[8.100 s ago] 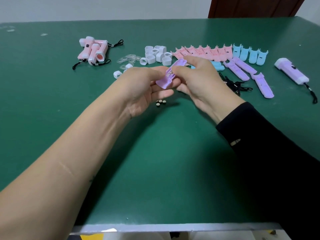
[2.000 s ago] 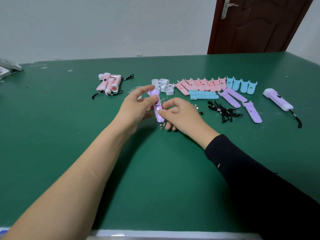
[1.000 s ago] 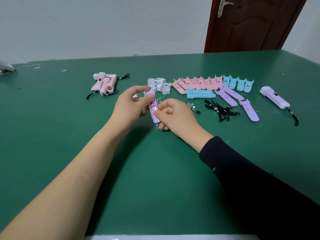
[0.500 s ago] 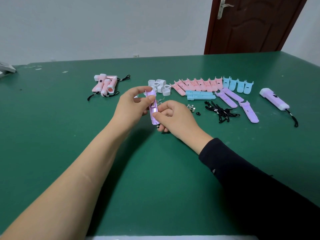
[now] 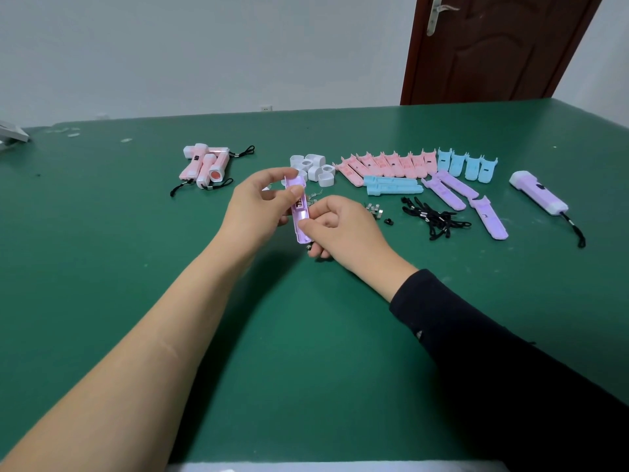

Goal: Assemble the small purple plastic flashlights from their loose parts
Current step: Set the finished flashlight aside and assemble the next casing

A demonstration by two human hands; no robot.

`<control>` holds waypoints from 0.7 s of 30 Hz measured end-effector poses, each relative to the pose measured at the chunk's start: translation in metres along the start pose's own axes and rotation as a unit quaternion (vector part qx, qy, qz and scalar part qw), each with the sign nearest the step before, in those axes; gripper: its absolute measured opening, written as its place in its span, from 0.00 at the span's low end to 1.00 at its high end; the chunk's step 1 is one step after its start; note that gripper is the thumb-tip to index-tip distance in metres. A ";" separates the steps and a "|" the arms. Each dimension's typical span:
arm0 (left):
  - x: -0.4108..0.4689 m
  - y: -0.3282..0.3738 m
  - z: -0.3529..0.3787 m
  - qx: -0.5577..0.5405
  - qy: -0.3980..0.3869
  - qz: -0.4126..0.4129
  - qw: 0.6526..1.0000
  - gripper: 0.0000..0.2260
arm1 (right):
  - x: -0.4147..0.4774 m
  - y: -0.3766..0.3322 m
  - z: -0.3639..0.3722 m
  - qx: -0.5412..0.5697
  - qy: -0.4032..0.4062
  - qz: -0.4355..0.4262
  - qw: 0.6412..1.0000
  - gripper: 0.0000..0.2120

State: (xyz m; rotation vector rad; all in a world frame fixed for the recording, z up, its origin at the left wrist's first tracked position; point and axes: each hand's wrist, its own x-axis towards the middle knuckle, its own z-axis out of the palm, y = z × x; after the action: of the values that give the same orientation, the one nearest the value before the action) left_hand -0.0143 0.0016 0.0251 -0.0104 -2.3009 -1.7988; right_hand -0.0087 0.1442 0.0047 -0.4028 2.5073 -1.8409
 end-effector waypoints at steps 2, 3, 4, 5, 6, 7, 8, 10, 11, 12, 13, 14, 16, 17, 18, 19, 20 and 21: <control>0.000 -0.001 0.000 0.000 0.000 -0.001 1.000 0.07 | 0.000 0.000 0.000 -0.001 0.000 0.000 1.000 0.03; 0.001 -0.001 0.000 0.000 -0.001 -0.001 1.000 0.07 | 0.000 0.000 0.000 -0.002 0.000 0.000 1.000 0.02; 0.001 -0.001 0.000 0.000 -0.001 -0.001 1.000 0.07 | 0.000 0.000 0.000 -0.002 0.000 -0.001 1.000 0.02; 0.001 -0.001 0.000 0.000 -0.001 -0.002 1.000 0.07 | 0.000 0.000 0.000 -0.001 0.001 -0.001 1.000 0.02; 0.001 -0.001 0.000 0.000 -0.001 -0.003 1.000 0.07 | 0.000 0.000 0.000 -0.001 0.001 -0.001 1.000 0.02; 0.001 -0.001 0.000 0.000 -0.001 -0.004 1.000 0.07 | 0.000 -0.001 0.000 0.000 0.001 -0.001 1.000 0.02; 0.001 -0.002 0.000 0.000 -0.002 -0.005 1.000 0.07 | 0.000 -0.001 0.000 0.000 0.001 -0.001 1.000 0.02; 0.001 -0.002 0.000 0.002 -0.001 -0.005 1.000 0.07 | 0.000 -0.001 0.000 -0.002 0.001 0.000 1.000 0.02; 0.001 -0.002 0.000 0.002 -0.001 -0.005 1.000 0.07 | 0.000 -0.001 0.000 -0.003 0.001 0.000 1.000 0.03; 0.002 -0.002 0.000 0.003 0.000 -0.005 1.000 0.07 | -0.001 -0.001 0.000 -0.005 0.001 0.000 1.000 0.03; 0.002 -0.002 0.000 0.003 0.001 -0.005 1.000 0.07 | 0.000 -0.001 0.000 -0.005 0.001 0.000 1.000 0.03; 0.002 -0.002 0.000 0.004 0.001 -0.006 1.000 0.07 | 0.000 -0.001 0.000 -0.005 0.001 0.001 1.000 0.03; 0.002 -0.002 0.000 0.004 0.001 -0.007 1.000 0.07 | 0.000 -0.001 0.000 -0.004 0.001 0.002 1.000 0.03; 0.002 -0.002 0.000 0.003 0.000 -0.006 1.000 0.07 | 0.000 -0.001 0.000 -0.003 0.001 0.003 1.000 0.03; 0.002 -0.002 0.000 0.002 -0.001 -0.006 1.000 0.07 | 0.000 -0.001 0.000 -0.001 0.000 0.003 1.000 0.03; 0.002 -0.002 0.000 0.001 -0.002 -0.006 1.000 0.07 | 0.000 -0.001 0.000 0.001 -0.002 0.003 1.000 0.03; 0.002 -0.002 0.000 -0.001 -0.002 -0.005 1.000 0.07 | 0.000 -0.001 0.000 0.003 -0.004 0.003 1.000 0.03; 0.002 -0.002 0.000 -0.005 0.000 -0.004 1.000 0.07 | 0.000 -0.002 0.000 0.003 -0.005 0.002 1.000 0.04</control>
State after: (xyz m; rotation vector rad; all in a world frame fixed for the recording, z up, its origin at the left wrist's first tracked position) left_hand -0.0170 0.0004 0.0233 -0.0037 -2.2957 -1.8140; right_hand -0.0083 0.1437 0.0061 -0.4055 2.4936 -1.8391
